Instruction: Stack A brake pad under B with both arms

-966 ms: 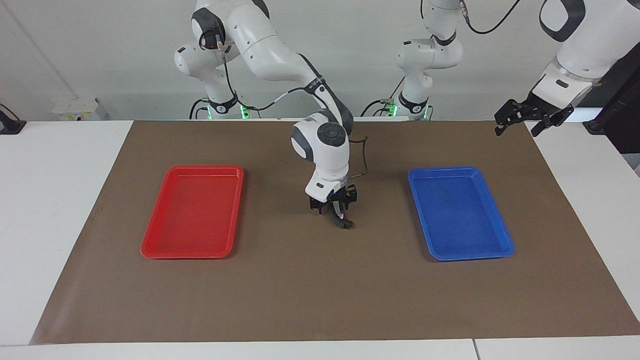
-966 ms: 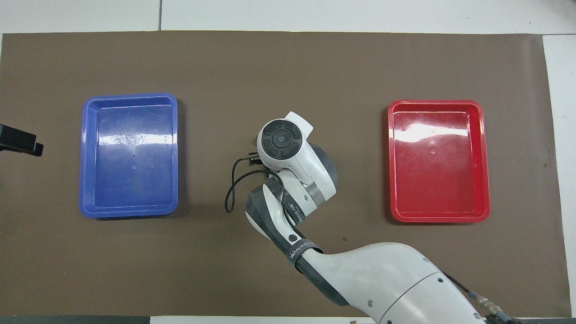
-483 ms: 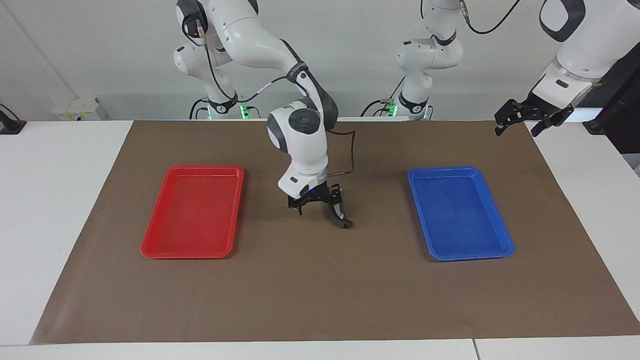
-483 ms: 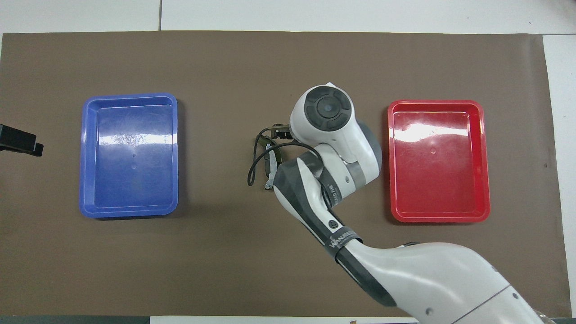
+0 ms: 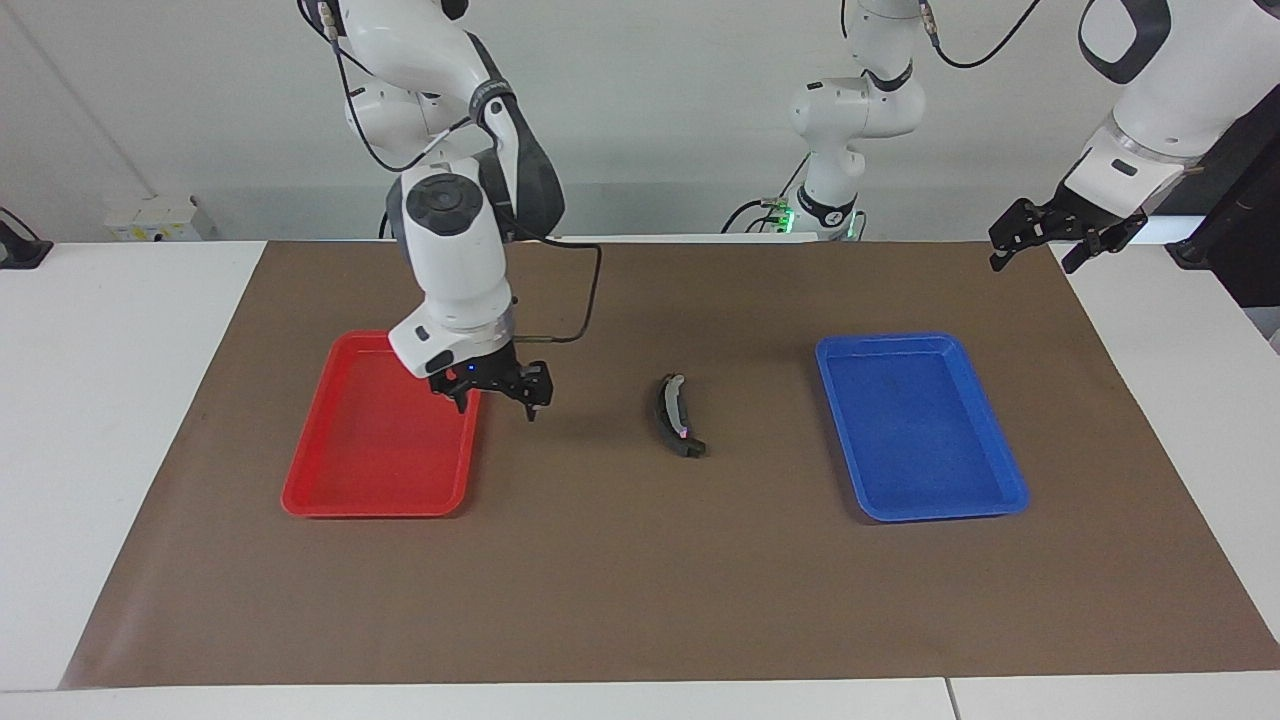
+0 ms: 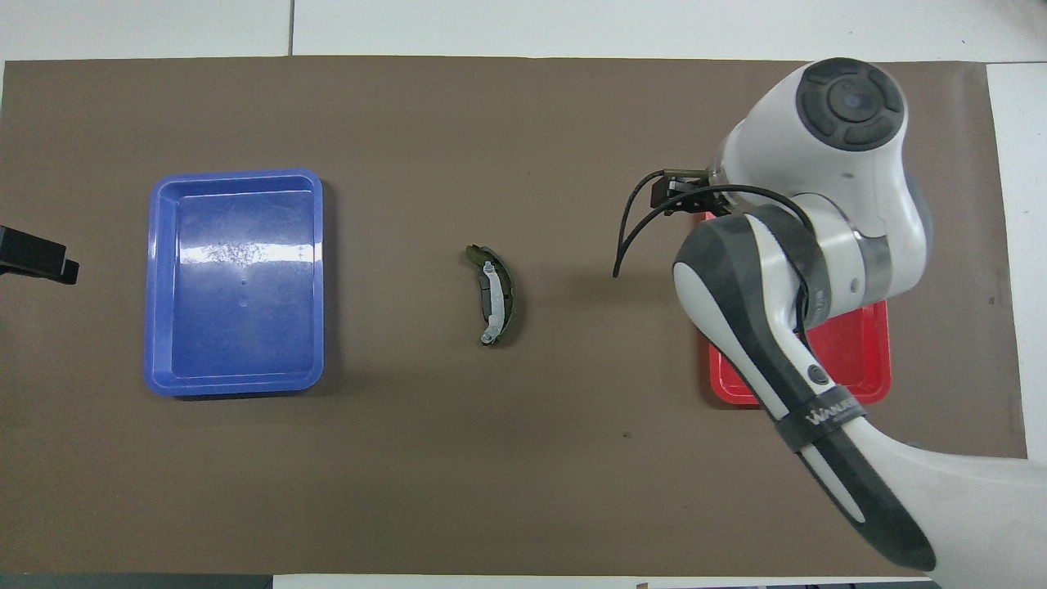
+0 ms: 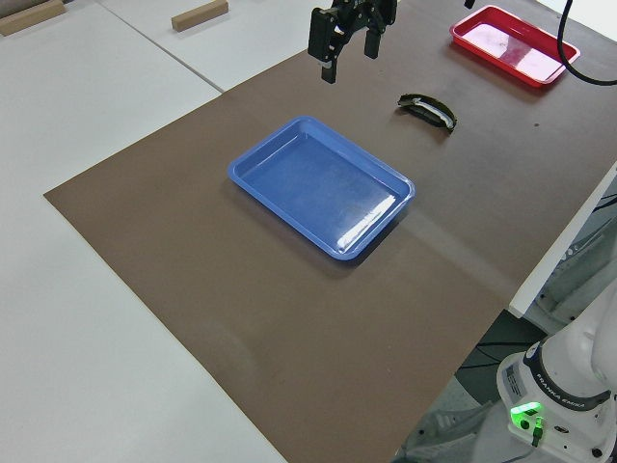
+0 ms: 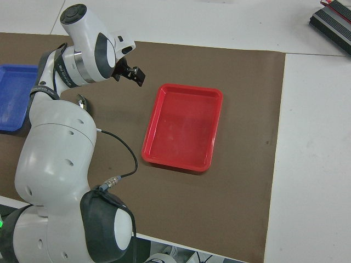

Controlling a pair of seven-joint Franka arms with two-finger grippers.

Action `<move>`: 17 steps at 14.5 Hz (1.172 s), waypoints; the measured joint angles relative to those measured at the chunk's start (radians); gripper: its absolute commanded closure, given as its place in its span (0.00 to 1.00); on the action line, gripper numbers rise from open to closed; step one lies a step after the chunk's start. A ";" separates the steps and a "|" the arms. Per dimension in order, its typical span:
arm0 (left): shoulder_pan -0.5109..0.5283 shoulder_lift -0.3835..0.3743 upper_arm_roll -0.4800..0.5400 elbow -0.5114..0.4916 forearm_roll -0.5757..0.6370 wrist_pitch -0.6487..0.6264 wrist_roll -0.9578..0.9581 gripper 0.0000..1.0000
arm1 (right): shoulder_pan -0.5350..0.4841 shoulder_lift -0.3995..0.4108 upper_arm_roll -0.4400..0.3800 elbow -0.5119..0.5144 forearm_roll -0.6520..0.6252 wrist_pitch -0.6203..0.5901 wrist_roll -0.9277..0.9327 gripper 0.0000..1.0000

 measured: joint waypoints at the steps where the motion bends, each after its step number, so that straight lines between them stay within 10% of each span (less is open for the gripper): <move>1: 0.000 0.000 0.000 0.000 0.000 0.000 0.000 0.00 | -0.036 -0.015 0.000 -0.006 0.000 -0.023 -0.034 0.00; 17: 0.000 0.000 0.000 0.000 0.000 0.000 0.000 0.00 | -0.322 -0.291 0.014 -0.009 0.000 -0.309 -0.286 0.00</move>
